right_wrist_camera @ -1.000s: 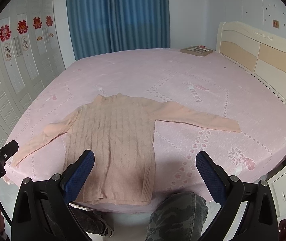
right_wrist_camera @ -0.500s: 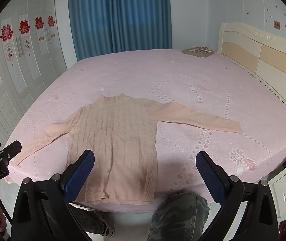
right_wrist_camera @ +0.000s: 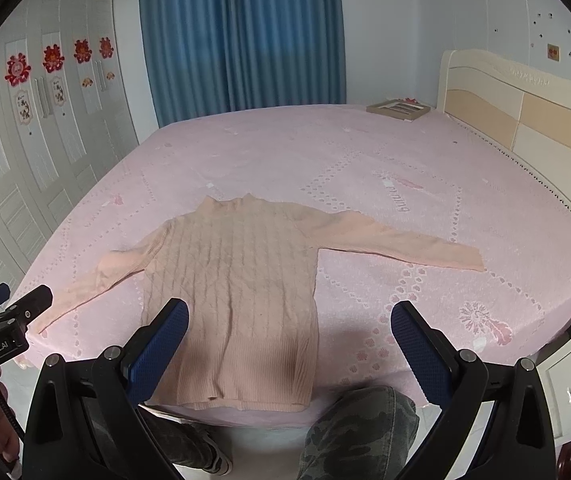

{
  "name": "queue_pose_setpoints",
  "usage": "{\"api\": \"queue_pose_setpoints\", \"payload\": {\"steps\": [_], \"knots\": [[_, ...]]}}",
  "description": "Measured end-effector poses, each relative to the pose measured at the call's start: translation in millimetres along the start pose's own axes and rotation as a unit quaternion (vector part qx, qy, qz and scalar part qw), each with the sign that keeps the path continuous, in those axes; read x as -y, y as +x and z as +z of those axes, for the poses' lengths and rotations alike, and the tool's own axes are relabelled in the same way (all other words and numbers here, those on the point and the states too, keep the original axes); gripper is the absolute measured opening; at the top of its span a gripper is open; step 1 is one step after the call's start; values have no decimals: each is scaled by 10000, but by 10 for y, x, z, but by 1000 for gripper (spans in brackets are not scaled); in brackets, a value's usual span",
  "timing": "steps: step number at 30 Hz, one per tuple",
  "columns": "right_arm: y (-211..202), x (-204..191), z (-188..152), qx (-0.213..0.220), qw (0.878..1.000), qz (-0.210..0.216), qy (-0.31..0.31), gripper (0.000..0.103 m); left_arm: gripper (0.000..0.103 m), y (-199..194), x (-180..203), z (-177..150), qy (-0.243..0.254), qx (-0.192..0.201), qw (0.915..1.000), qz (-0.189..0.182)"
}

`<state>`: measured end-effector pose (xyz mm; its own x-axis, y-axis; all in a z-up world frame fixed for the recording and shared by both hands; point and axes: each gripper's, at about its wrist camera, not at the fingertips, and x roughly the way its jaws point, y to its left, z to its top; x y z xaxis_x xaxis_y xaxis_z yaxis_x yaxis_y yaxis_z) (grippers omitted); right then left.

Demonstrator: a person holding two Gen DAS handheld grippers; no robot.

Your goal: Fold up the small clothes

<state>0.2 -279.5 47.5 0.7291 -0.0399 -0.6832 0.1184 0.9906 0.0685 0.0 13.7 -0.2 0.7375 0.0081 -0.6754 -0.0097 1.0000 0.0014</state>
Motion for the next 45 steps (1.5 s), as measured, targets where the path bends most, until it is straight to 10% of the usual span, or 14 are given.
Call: {"api": "queue_pose_setpoints", "payload": {"steps": [45], "knots": [[236,1,-1,-56,9999,135,-3,100,102,488,-466,-118,-576,-208,9978,-250]]}}
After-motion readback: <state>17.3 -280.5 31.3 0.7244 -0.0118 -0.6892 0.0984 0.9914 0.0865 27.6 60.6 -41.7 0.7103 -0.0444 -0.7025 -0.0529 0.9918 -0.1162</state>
